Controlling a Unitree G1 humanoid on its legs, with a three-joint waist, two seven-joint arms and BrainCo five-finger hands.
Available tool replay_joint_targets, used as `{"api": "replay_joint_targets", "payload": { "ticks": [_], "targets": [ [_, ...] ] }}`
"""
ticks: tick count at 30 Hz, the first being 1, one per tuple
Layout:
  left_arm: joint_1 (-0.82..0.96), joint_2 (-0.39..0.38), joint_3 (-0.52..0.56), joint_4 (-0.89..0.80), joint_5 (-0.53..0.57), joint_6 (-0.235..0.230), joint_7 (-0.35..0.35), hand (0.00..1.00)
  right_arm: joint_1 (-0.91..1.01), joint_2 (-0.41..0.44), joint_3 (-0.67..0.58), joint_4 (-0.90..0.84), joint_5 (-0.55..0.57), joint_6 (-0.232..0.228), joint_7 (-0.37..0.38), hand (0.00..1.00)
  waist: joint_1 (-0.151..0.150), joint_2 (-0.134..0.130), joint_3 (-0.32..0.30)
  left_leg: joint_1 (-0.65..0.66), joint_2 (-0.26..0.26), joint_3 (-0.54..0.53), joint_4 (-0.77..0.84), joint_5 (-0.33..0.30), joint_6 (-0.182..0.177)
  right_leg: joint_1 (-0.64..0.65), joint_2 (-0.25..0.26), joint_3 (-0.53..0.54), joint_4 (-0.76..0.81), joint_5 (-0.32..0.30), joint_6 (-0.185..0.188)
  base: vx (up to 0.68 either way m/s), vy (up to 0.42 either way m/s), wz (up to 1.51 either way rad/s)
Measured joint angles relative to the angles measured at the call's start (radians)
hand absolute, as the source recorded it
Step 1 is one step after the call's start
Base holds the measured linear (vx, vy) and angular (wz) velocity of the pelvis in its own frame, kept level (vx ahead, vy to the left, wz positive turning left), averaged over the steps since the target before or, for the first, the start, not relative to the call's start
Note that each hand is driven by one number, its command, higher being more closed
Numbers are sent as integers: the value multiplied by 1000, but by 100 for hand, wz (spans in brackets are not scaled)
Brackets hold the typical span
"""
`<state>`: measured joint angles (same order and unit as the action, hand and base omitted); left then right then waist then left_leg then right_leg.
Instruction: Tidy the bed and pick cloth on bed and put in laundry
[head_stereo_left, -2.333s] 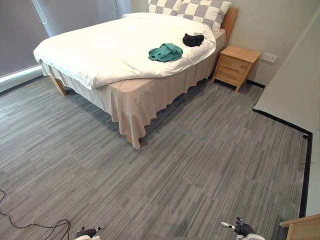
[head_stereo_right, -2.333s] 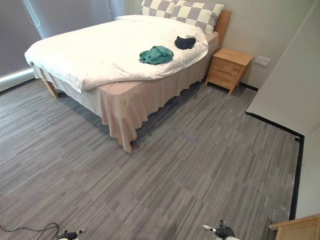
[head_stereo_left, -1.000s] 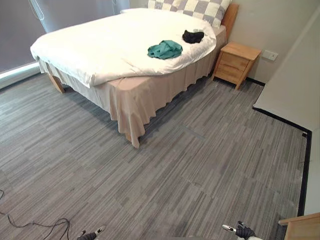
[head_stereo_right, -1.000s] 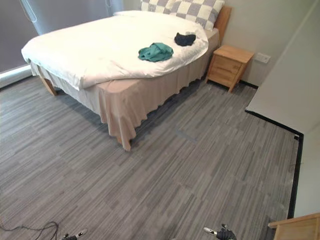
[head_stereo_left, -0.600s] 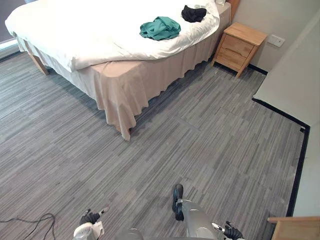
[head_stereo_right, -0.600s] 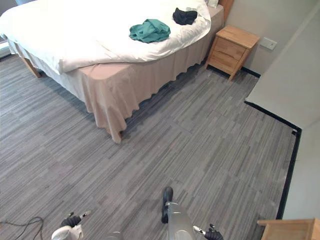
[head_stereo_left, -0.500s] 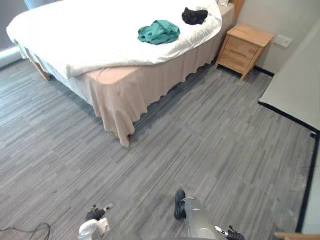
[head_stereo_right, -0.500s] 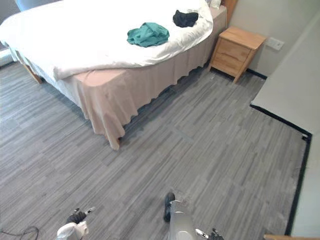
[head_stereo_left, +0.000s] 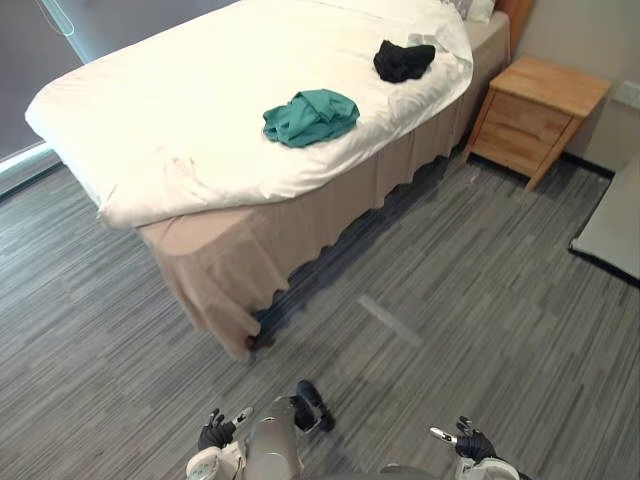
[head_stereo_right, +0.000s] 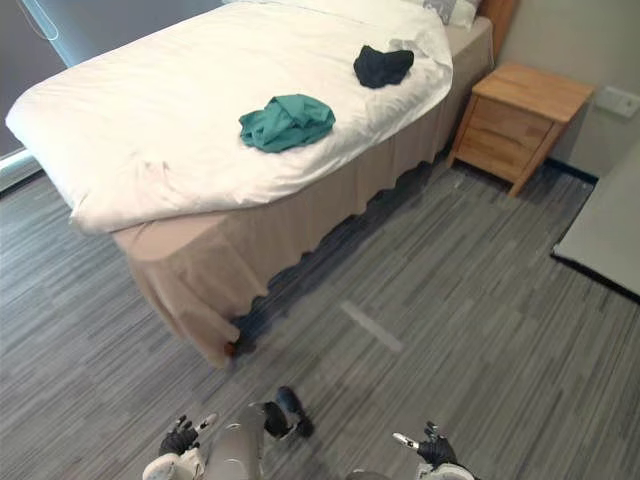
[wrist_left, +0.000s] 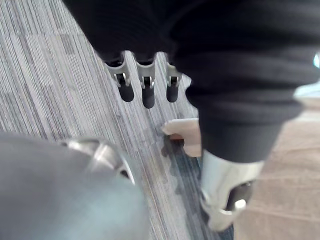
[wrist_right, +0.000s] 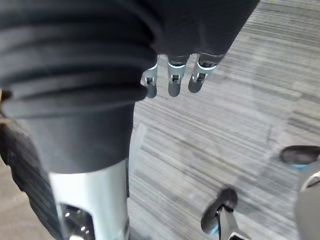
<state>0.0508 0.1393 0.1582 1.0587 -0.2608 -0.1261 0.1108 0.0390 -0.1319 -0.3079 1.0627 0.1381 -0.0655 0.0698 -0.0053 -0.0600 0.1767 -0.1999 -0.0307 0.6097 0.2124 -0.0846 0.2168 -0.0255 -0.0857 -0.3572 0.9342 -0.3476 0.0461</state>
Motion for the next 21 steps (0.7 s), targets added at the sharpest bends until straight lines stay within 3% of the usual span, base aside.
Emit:
{"api": "replay_joint_targets", "payload": {
  "ticks": [1,2,4,5,6,9,10,11,13,14,17,19,21],
  "targets": [
    [3,-3,-24,15,-7,0,0,0,-7,-2,12,11,-19,0,-2,0,6,21,16,73,-3,-49,-19,-12,-27,-22,-15,31,-38,-56,11,580,-132,152],
    [12,-9,-26,20,-29,1,0,0,4,10,32,-7,-18,-4,-1,0,7,62,19,146,16,-139,-34,-39,-73,-59,-13,75,-172,-75,13,656,-216,182],
    [7,-16,-18,10,-36,-2,-3,0,24,25,38,-33,-4,-4,-6,0,5,95,11,167,50,-255,-5,-81,-104,-126,5,186,-301,-54,26,476,-281,186],
    [2,-14,-7,9,-37,-4,-8,0,24,21,49,-41,0,7,-13,0,1,107,21,164,80,-302,43,-118,-131,-158,7,268,-352,-9,61,316,-279,161],
    [0,-15,19,7,-46,2,-8,0,24,26,61,-47,-6,25,-24,0,5,95,20,166,92,-323,80,-140,-150,-179,-1,318,-373,34,82,497,-486,164],
    [49,-10,61,-21,-106,6,10,0,32,67,91,-47,-22,52,-61,0,23,-2,-16,145,92,-323,178,-189,-216,-188,-53,368,-515,312,59,436,-458,104],
    [52,-21,61,-24,-118,12,13,0,22,92,96,-43,-22,60,-71,0,30,-18,-15,125,113,-314,240,-227,-245,-148,-68,353,-556,249,80,396,-440,67],
    [42,-65,76,-28,-112,14,10,0,3,86,95,-45,-17,75,-74,0,52,40,-6,106,176,-310,274,-236,-265,-114,-24,310,-611,257,53,299,-334,64],
    [31,-104,64,-25,-45,15,-5,0,7,62,91,-62,-6,82,-73,0,34,76,-12,102,208,-250,213,-199,-273,-71,-21,226,-691,265,45,242,-221,94],
    [30,-114,50,-25,-24,9,-9,0,4,54,88,-41,12,98,-72,0,43,80,-15,162,196,-217,99,-141,-303,-44,-27,208,-717,267,42,275,-237,85],
    [29,-113,41,-3,7,7,-9,0,6,52,76,-17,69,117,-73,0,37,77,-25,267,173,-179,-94,-41,-325,11,-27,169,-774,268,41,184,-140,27],
    [30,-109,39,-1,28,0,-7,0,11,52,72,-4,93,134,-74,0,30,72,-33,295,169,-173,-148,-13,-332,34,-18,157,-805,271,37,135,-62,16],
    [26,-99,37,18,47,-37,2,0,13,52,57,20,103,138,-72,0,29,58,-49,320,163,-166,-184,0,-335,62,-11,156,-842,277,28,87,-14,1]
  ]
}}
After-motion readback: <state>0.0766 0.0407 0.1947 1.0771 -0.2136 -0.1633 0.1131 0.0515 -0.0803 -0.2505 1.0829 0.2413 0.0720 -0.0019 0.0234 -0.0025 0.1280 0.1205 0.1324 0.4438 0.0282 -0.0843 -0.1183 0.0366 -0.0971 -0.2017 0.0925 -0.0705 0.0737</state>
